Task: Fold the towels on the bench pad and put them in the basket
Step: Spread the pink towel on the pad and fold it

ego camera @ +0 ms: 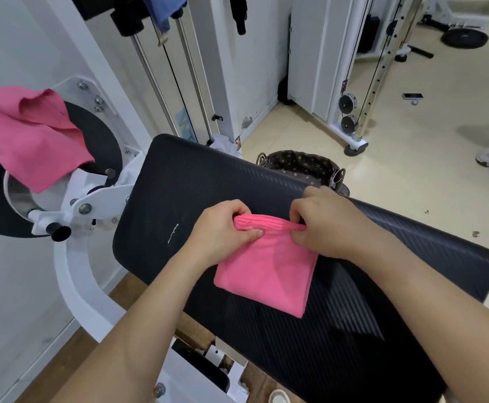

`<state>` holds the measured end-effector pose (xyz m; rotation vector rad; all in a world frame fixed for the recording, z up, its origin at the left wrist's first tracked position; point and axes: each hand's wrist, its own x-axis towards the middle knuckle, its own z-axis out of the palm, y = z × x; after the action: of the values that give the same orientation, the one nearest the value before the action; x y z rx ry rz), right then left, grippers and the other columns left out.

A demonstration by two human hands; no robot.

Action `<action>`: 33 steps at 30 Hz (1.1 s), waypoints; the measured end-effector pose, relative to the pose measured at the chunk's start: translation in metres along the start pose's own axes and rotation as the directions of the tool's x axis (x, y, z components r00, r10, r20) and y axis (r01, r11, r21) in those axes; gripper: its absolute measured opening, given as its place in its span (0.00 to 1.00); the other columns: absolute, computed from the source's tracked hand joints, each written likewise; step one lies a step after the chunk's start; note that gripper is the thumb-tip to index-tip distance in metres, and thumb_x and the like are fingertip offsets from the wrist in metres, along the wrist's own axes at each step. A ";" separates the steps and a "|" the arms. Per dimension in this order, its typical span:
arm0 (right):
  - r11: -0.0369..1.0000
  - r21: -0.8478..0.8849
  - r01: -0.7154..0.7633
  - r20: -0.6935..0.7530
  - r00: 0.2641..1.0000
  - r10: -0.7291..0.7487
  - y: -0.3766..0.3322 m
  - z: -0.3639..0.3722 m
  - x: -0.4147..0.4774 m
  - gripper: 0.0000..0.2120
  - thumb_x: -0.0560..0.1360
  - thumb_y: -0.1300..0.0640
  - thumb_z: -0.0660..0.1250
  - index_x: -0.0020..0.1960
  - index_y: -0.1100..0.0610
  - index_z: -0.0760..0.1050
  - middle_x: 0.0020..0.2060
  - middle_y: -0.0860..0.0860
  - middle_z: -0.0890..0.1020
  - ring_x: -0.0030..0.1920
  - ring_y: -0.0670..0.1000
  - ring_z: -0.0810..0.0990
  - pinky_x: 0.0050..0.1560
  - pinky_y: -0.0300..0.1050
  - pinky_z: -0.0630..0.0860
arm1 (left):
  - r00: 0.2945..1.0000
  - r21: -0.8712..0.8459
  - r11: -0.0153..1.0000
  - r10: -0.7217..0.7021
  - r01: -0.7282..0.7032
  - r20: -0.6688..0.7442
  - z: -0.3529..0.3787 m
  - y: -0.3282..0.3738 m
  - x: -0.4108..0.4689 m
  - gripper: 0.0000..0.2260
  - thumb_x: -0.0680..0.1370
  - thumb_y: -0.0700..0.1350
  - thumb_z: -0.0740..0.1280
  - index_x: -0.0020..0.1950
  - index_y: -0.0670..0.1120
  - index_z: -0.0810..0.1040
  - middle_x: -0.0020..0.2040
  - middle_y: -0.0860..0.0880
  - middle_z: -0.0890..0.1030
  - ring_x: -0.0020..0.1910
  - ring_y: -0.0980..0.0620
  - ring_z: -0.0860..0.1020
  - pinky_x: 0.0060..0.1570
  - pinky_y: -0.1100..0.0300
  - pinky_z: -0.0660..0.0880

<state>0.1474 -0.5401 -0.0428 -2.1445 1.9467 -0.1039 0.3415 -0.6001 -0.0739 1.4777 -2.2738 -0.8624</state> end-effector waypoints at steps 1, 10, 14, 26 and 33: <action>1.000 0.015 0.023 0.042 0.999 -0.023 -0.001 -0.005 0.000 0.06 0.71 0.51 0.65 0.45 0.52 0.71 0.45 0.49 0.73 0.48 0.52 0.70 0.49 0.50 0.72 | 1.000 -0.089 0.996 -0.007 0.007 0.005 -0.004 0.001 -0.006 0.11 0.68 0.50 0.78 0.42 0.51 0.77 0.39 0.57 0.80 0.39 0.61 0.77 0.41 0.63 0.71; 0.941 0.004 0.338 -0.486 0.823 -0.294 -0.019 -0.074 -0.013 0.15 0.76 0.53 0.65 0.63 0.50 0.74 0.45 0.45 0.82 0.49 0.51 0.79 0.54 0.53 0.65 | 0.876 -0.314 0.904 0.119 -0.290 -0.467 -0.071 0.043 -0.045 0.19 0.66 0.40 0.79 0.47 0.59 0.77 0.41 0.60 0.80 0.40 0.61 0.77 0.44 0.69 0.73; 0.827 -0.400 0.394 -0.465 0.691 -0.554 -0.023 -0.055 -0.040 0.06 0.76 0.59 0.63 0.50 0.53 0.77 0.42 0.48 0.80 0.48 0.54 0.78 0.48 0.53 0.67 | 0.748 0.254 0.891 0.454 -0.377 -0.484 -0.053 0.031 -0.073 0.24 0.69 0.37 0.72 0.64 0.49 0.76 0.48 0.51 0.78 0.45 0.51 0.74 0.49 0.64 0.70; 0.769 -0.256 0.585 0.094 0.807 -0.583 0.008 0.063 -0.103 0.17 0.67 0.55 0.56 0.55 0.53 0.71 0.53 0.50 0.80 0.50 0.53 0.79 0.45 0.47 0.76 | 0.935 0.391 0.879 0.338 -0.274 -0.105 0.107 -0.016 -0.159 0.21 0.69 0.46 0.66 0.62 0.47 0.77 0.53 0.50 0.76 0.52 0.50 0.71 0.43 0.56 0.78; 0.756 -0.303 0.581 0.092 0.807 -0.583 0.004 0.064 -0.096 0.13 0.70 0.53 0.55 0.45 0.55 0.77 0.40 0.49 0.82 0.37 0.54 0.81 0.41 0.48 0.77 | 0.981 -0.034 0.994 0.096 -0.103 -0.169 0.108 -0.019 -0.172 0.17 0.74 0.48 0.69 0.62 0.51 0.75 0.56 0.55 0.81 0.52 0.58 0.79 0.49 0.66 0.76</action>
<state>0.1464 -0.4370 -0.0952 -2.9061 1.2800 0.1048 0.3705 -0.4161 -0.1565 1.3514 -2.1725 -0.7243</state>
